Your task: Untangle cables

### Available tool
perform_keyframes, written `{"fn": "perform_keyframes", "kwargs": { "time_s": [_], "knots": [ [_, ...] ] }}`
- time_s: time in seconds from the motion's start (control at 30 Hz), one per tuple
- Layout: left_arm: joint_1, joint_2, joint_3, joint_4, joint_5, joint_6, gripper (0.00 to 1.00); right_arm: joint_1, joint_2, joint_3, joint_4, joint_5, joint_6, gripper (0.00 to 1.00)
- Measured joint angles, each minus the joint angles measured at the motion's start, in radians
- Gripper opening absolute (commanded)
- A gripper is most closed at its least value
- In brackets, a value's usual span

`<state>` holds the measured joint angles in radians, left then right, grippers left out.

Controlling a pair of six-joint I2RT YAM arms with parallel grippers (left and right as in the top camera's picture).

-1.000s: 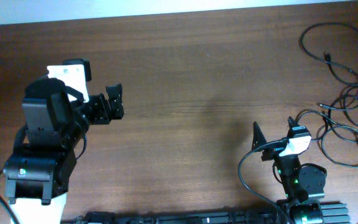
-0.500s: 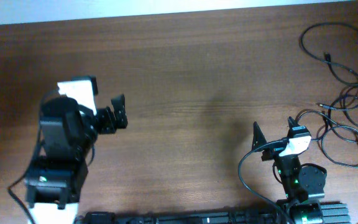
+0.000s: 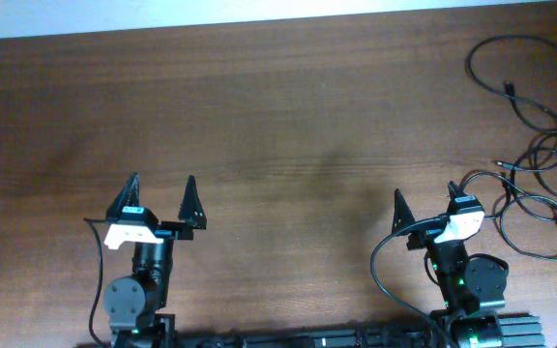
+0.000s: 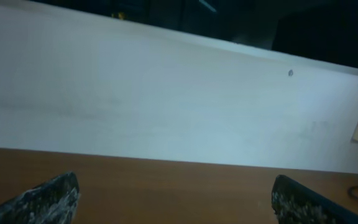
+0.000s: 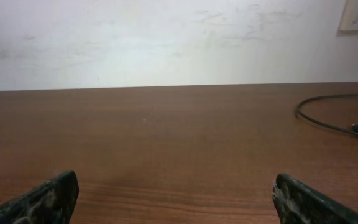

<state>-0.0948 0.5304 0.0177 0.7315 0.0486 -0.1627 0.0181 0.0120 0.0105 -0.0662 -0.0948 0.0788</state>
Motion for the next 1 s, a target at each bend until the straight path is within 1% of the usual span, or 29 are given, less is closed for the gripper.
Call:
{"fn": "perform_keyframes", "kwargs": {
  "time_s": [0.03, 0.1, 0.23, 0.3, 0.33, 0.37, 0.43, 0.63, 0.7, 1.0],
  "knots": [
    [0.000, -0.005, 0.000, -0.005, 0.000, 0.000, 0.99, 0.000, 0.000, 0.000, 0.000, 0.000, 0.000, 0.98],
    [0.000, -0.040, -0.002, -0.089, 0.000, 0.000, 0.99, 0.000, 0.000, 0.000, 0.000, 0.000, 0.000, 0.99],
    [0.000, -0.137, -0.004, -0.414, 0.000, 0.000, 0.99, 0.000, 0.000, 0.000, 0.001, 0.000, 0.000, 0.98],
    [0.000, -0.174, -0.007, -0.506, 0.000, 0.000, 0.99, 0.000, 0.000, 0.000, 0.000, 0.000, 0.000, 0.99],
    [0.000, -0.211, -0.007, -0.580, 0.000, 0.000, 0.99, 0.000, 0.000, 0.000, 0.000, 0.000, 0.000, 0.99],
    [0.000, -0.219, -0.007, -0.605, 0.000, 0.000, 0.99, 0.000, 0.000, 0.000, 0.000, 0.000, 0.000, 0.99],
    [0.000, -0.295, -0.005, -0.787, 0.000, 0.000, 0.99, 0.000, 0.000, 0.000, 0.000, 0.000, 0.000, 0.99],
    [0.001, -0.412, -0.007, -0.804, -0.005, 0.000, 0.99, 0.000, -0.001, 0.000, 0.000, 0.000, 0.000, 0.99],
    [0.001, -0.501, -0.007, -0.803, -0.005, 0.000, 0.99, 0.000, -0.001, 0.000, 0.000, 0.000, 0.000, 0.99],
    [0.022, -0.516, -0.007, -0.803, -0.008, 0.000, 0.99, 0.000, -0.001, 0.000, 0.000, 0.000, 0.000, 0.99]
  ]
}}
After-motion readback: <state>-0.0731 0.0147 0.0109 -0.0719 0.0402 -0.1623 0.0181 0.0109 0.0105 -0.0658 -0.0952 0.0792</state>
